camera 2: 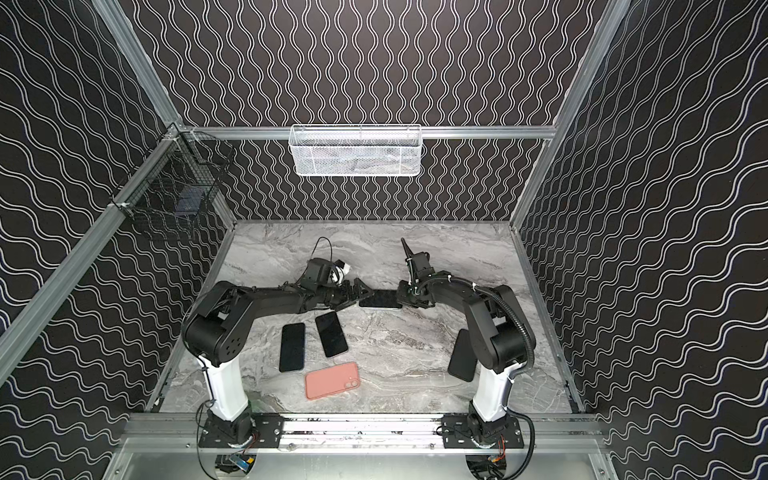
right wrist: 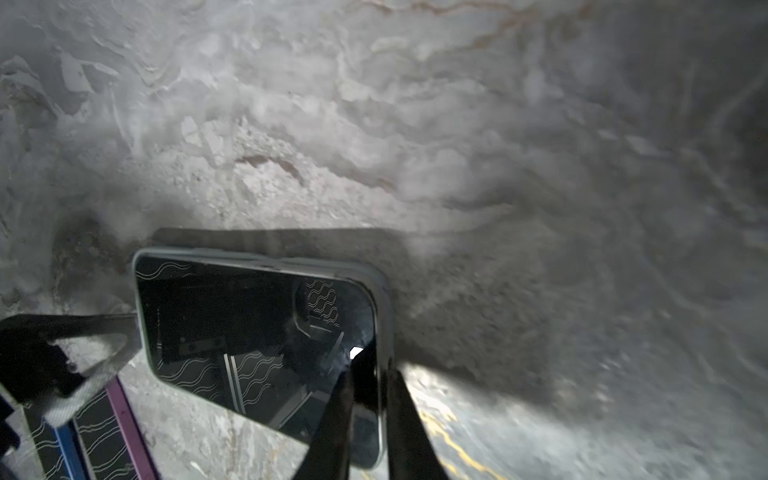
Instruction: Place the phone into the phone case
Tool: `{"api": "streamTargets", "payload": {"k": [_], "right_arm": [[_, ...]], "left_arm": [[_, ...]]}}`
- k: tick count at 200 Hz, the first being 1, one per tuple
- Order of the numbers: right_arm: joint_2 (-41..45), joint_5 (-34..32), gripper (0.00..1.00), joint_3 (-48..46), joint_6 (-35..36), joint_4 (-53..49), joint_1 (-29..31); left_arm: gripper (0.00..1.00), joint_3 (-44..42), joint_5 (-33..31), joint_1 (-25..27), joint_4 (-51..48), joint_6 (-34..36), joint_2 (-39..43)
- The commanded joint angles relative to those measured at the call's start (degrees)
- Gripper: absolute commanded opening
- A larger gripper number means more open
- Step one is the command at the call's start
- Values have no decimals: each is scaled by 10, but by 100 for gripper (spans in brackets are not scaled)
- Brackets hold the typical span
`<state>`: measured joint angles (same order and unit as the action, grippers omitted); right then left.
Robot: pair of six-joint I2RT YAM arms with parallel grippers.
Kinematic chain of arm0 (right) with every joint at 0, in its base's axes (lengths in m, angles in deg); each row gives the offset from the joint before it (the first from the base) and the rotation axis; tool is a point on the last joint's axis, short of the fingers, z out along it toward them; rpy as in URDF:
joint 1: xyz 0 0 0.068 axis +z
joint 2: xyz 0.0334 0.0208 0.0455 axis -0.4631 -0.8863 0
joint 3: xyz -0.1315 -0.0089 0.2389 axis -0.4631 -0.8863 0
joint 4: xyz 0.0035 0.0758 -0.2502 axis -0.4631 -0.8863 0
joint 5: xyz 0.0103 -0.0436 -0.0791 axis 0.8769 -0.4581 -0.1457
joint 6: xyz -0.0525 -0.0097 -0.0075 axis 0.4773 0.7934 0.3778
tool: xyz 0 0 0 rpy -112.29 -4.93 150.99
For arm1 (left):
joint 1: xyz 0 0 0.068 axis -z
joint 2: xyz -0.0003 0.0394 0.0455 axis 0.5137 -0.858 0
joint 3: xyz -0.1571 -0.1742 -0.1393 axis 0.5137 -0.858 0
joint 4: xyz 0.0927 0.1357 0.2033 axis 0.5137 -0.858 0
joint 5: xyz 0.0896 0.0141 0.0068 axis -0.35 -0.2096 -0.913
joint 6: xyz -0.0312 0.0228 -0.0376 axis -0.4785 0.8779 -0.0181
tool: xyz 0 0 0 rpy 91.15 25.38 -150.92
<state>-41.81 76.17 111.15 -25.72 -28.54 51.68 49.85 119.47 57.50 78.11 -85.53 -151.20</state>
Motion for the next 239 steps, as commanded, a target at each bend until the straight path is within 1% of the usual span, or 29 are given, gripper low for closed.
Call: {"api": "streamTargets", "payload": {"k": [1, 9, 13, 26, 41, 45, 68, 81, 113, 137, 191, 239], "right_arm": [[-14, -7, 7, 17, -7, -16, 6], [-16, -7, 5, 21, -6, -17, 6], [-17, -8, 5, 23, -6, -18, 21], [-18, -7, 4, 28, -7, -19, 26], [-18, -5, 5, 32, -6, -21, 27], [-33, -4, 5, 33, -6, -22, 28], [-50, -3, 6, 34, -4, -23, 27], [-62, 1, 8, 33, -5, -23, 27], [-75, 10, 10, 23, -8, -10, 27], [-83, 11, 10, 18, -7, -6, 27], [-97, 16, 10, 3, -6, 5, 24], [-94, 17, 11, -17, -3, 9, 15]], "left_arm": [[99, 6, -11, -2, -6, -3, -10], [98, 9, -11, -2, -5, -4, -13], [99, 11, -10, -2, -5, -4, -14], [99, 17, -9, -1, -2, -7, -21], [99, 23, -6, -1, 0, -9, -27], [98, 23, -6, -2, 1, -9, -27], [98, 19, 2, -2, 18, -14, -26], [96, 15, 8, -2, 32, -18, -22], [84, 8, 36, -3, 83, -50, -12], [77, 12, 51, -4, 105, -61, -5], [72, -1, 71, -4, 165, -88, 6], [65, -16, 76, -11, 204, -102, 17]]}}
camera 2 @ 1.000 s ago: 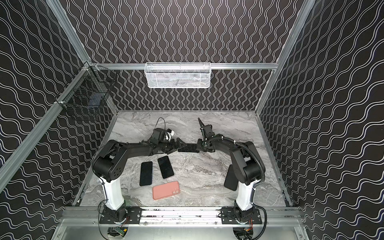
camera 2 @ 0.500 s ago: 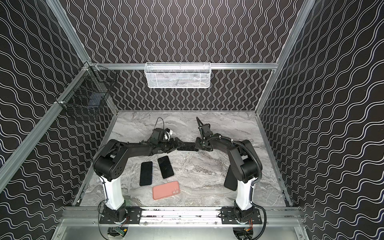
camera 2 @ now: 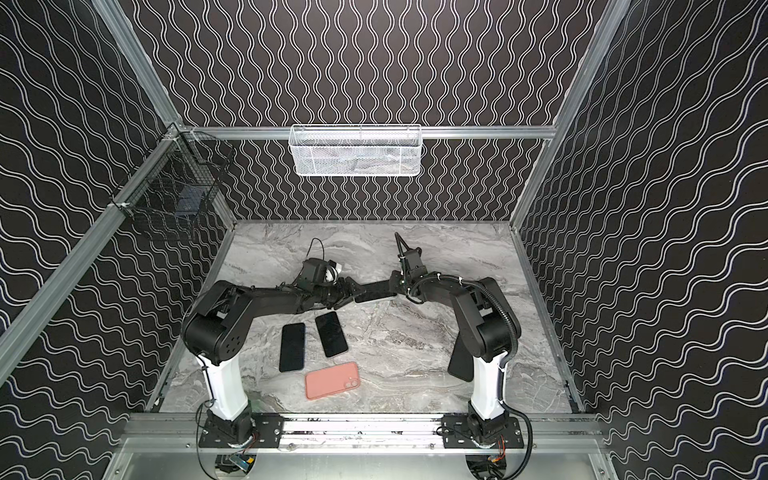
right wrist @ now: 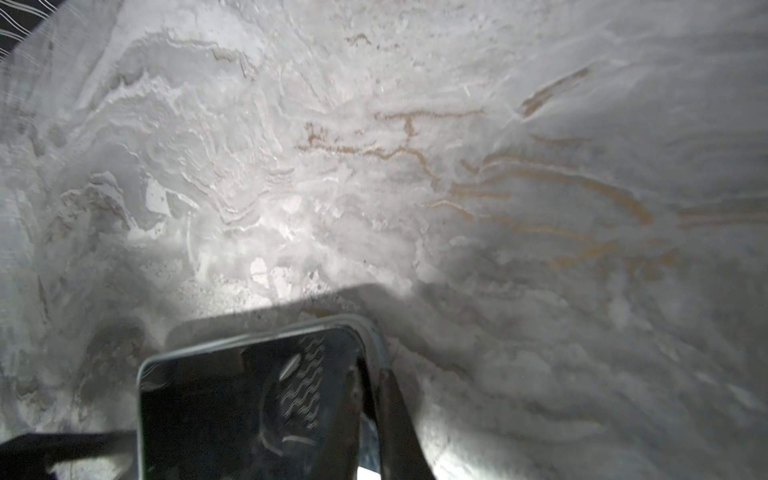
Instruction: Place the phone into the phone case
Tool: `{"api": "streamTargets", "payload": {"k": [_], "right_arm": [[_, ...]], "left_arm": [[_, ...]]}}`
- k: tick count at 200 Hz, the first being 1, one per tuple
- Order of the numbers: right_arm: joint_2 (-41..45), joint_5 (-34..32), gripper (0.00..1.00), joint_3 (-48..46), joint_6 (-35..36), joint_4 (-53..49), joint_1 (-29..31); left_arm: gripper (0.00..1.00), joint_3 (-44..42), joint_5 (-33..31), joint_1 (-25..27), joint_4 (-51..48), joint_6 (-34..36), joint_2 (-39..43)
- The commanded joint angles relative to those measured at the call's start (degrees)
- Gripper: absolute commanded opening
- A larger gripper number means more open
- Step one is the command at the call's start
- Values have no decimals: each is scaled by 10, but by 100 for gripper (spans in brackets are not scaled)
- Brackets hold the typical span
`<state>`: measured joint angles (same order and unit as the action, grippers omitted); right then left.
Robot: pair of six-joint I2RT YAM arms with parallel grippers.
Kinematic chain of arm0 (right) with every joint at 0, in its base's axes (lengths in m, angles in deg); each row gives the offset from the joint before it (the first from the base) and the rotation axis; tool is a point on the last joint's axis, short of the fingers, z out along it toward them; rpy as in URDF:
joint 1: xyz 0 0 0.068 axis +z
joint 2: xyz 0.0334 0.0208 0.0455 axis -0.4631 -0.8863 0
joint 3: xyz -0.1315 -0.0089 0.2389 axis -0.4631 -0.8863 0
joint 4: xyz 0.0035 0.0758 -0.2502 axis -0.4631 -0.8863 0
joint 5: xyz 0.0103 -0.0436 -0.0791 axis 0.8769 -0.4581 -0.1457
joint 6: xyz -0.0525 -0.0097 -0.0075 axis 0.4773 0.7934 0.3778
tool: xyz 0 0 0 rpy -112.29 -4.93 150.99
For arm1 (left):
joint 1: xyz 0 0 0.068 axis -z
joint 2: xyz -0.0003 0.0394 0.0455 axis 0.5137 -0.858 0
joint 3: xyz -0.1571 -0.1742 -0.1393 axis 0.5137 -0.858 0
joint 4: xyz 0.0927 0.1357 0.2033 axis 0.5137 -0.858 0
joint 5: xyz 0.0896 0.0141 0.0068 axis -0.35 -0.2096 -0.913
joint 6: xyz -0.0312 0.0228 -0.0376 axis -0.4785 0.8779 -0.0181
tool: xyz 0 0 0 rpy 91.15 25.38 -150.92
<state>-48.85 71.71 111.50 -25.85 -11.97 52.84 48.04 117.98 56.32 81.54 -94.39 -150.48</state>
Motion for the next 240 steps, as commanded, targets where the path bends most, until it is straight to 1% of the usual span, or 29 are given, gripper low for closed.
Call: {"api": "streamTargets", "payload": {"k": [1, 29, 43, 79, 95, 120, 143, 149, 156, 172, 190, 204, 211, 240], "right_arm": [[-24, 61, 11, -21, -2, -156, 3], [-20, 59, 11, -25, 0, -159, 1], [-20, 59, 11, -25, 1, -160, 1], [-30, 69, 12, -21, 1, -160, 1], [-34, 71, 12, -22, 0, -157, 1], [-32, 72, 12, -27, -1, -155, 1], [-29, 70, 12, -23, 2, -158, 1], [-29, 70, 12, -22, 3, -159, 1], [-27, 70, 12, -20, 3, -159, 1], [-27, 73, 12, -19, 2, -156, 1], [-26, 78, 12, -20, 1, -150, 1], [-25, 80, 12, -18, 0, -148, 1], [-25, 80, 12, -18, 1, -148, 1], [-16, 84, 12, -21, 2, -141, 1]], "left_arm": [[65, 2, 91, 0, 171, -13, 11], [63, -3, 91, -4, 193, -22, 16], [60, -5, 93, -6, 206, -26, 15], [53, -27, 99, -5, 314, -76, 1], [52, -28, 101, -6, 327, -87, -4], [49, -26, 96, -6, 293, -75, -6], [42, -20, 92, -5, 241, -56, -5], [42, -17, 89, -5, 217, -47, -4], [39, -11, 85, -5, 179, -31, -1], [37, -7, 78, -5, 131, -6, 8], [32, 4, 72, -5, 68, 28, 14], [25, 13, 66, -5, 29, 50, 18], [24, 19, 66, -6, 8, 60, 18], [17, 29, 65, -6, -23, 78, 14]]}}
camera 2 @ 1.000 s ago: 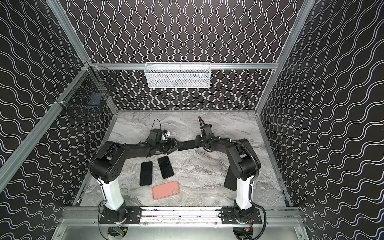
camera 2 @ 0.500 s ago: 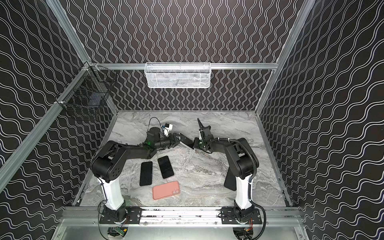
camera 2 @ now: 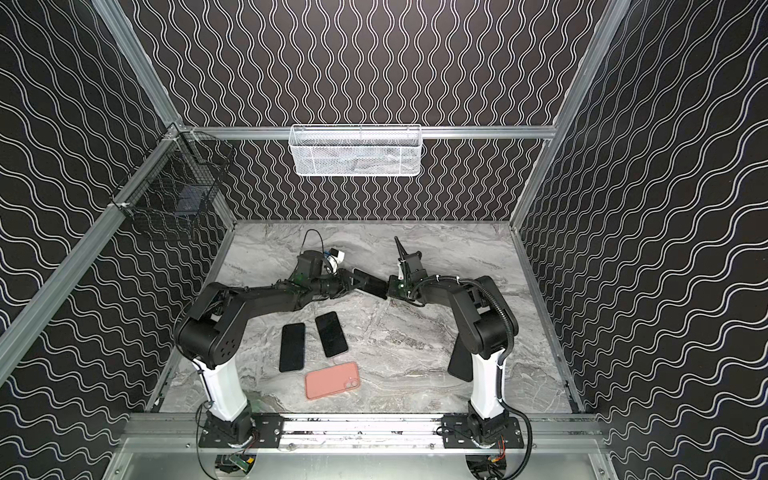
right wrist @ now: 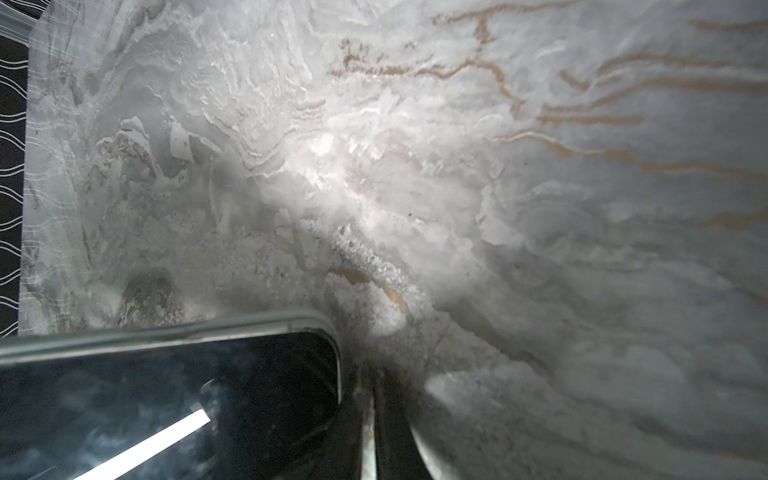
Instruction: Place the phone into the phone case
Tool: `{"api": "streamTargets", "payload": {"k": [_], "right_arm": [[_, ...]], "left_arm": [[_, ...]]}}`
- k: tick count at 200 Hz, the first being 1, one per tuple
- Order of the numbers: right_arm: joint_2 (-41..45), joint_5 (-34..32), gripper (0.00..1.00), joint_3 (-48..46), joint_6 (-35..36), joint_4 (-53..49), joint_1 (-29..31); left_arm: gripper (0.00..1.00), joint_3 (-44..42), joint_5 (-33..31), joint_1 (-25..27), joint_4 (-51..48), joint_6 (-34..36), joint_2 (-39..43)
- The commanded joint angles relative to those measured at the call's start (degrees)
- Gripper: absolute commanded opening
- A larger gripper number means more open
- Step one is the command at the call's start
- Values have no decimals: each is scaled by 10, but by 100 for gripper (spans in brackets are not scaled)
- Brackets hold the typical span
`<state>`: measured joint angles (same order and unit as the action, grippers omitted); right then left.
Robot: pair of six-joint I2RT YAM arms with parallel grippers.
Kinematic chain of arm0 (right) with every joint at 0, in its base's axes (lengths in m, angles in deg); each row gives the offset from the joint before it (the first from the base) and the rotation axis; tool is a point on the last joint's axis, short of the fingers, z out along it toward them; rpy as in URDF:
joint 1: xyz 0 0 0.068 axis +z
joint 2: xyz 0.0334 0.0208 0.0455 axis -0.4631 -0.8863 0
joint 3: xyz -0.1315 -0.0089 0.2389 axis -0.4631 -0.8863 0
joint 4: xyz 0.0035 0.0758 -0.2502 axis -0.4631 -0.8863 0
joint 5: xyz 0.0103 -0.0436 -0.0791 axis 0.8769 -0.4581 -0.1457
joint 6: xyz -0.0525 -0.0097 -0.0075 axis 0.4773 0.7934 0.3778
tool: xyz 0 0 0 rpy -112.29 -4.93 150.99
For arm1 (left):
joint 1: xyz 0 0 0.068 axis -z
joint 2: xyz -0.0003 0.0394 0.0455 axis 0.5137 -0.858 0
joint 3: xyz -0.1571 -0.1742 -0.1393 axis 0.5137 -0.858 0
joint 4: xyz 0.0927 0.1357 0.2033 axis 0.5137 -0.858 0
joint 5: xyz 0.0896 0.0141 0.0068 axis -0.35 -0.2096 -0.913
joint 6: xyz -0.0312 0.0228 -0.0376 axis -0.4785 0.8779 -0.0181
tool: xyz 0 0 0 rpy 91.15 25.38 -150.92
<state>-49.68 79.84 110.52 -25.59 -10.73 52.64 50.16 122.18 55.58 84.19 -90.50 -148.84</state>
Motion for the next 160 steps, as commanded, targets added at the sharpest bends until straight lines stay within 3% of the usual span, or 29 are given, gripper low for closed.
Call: {"api": "streamTargets", "payload": {"k": [1, 26, 78, 108, 160], "right_arm": [[-8, 3, 12, -12, 0, -153, 3], [5, 19, 12, -19, 5, -141, 3], [8, 33, 11, -12, 7, -140, 10], [7, 31, 11, -3, 8, -144, 21], [29, 18, 13, -5, 4, -156, 23]], "left_arm": [[17, 8, 23, 2, -49, 39, -2], [16, 7, 29, 2, -36, 28, -10], [28, -3, 38, 2, 5, 7, -16], [28, -9, 38, 2, 19, 0, -18], [0, -22, 41, 2, 37, -10, -13]]}}
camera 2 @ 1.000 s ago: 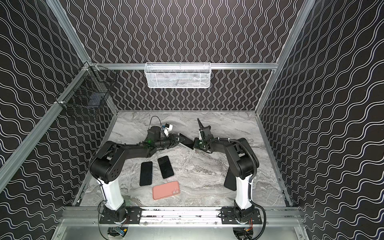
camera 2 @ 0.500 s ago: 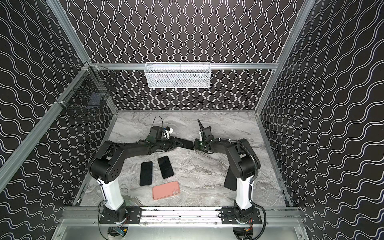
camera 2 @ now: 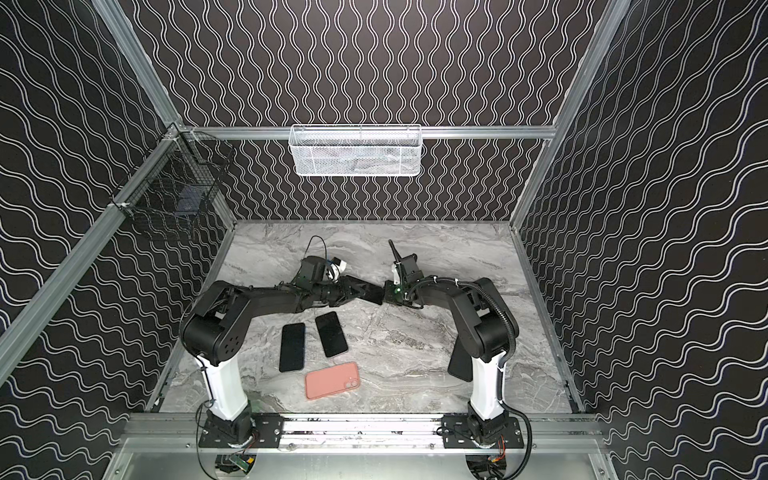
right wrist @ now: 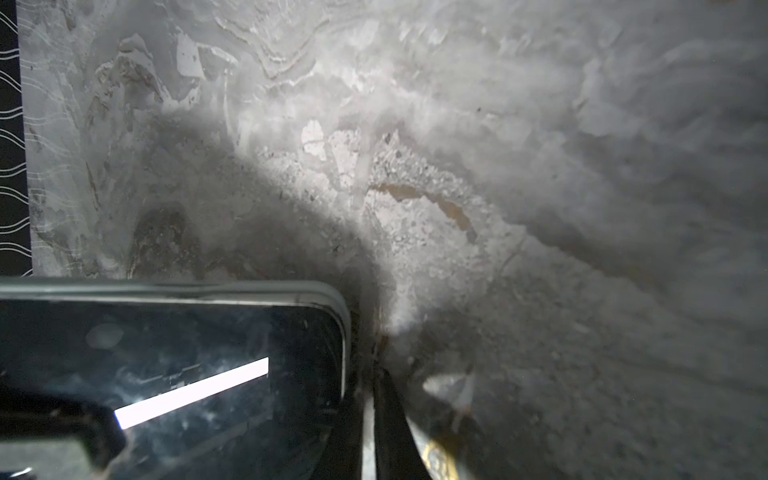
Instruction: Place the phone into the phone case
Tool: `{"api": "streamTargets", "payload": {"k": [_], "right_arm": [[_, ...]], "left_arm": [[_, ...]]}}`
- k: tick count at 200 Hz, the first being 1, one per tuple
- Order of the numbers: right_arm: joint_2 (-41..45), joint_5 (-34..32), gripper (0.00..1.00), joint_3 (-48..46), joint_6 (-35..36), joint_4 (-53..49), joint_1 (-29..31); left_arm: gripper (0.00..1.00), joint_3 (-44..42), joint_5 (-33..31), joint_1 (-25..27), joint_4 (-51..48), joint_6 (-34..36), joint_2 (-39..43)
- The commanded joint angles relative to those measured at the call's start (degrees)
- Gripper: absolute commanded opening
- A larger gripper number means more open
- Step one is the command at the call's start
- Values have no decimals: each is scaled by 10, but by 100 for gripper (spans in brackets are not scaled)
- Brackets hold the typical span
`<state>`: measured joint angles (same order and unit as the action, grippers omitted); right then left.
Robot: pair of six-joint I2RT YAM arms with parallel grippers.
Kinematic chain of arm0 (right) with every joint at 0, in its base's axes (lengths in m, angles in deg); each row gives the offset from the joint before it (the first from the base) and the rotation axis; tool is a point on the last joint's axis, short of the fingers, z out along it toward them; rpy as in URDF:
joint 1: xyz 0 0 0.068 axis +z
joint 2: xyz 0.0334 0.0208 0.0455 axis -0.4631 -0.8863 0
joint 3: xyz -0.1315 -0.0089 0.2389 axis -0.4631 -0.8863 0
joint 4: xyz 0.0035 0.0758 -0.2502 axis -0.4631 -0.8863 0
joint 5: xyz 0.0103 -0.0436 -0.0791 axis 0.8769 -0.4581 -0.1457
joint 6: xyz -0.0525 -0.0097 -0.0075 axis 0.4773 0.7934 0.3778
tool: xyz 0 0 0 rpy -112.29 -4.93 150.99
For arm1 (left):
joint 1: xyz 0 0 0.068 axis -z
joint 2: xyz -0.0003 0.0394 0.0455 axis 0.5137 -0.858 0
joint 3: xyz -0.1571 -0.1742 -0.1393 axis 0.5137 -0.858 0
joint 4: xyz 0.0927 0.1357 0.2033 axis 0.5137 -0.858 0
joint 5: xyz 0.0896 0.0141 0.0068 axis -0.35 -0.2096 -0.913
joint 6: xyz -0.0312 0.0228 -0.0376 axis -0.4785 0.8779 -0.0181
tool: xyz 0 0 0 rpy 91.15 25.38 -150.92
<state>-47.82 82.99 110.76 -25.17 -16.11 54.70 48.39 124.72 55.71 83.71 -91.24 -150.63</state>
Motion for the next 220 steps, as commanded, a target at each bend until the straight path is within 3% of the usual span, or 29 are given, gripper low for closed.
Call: {"api": "streamTargets", "payload": {"k": [1, 40, 62, 114, 141, 183, 220], "right_arm": [[12, -14, 13, -9, -1, -102, 2], [100, -8, 19, -28, 1, -118, -18], [175, 23, 26, -52, -1, -121, -66], [354, 244, 63, -155, -7, -40, -198], [383, 333, 76, -168, -3, 10, -213], [398, 420, 77, -203, -78, 180, -214], [383, 450, 66, -201, -124, 260, -214]], "left_arm": [[0, -4, 16, 1, 43, -3, 5], [0, -10, 23, -2, 58, -9, 27], [0, -12, 40, -4, 89, -28, 41], [0, 31, 125, -1, 181, -105, 67], [0, 70, 154, 13, 170, -116, 79], [0, 98, 174, 41, 200, -161, 83], [0, 95, 185, 48, 255, -209, 79]]}}
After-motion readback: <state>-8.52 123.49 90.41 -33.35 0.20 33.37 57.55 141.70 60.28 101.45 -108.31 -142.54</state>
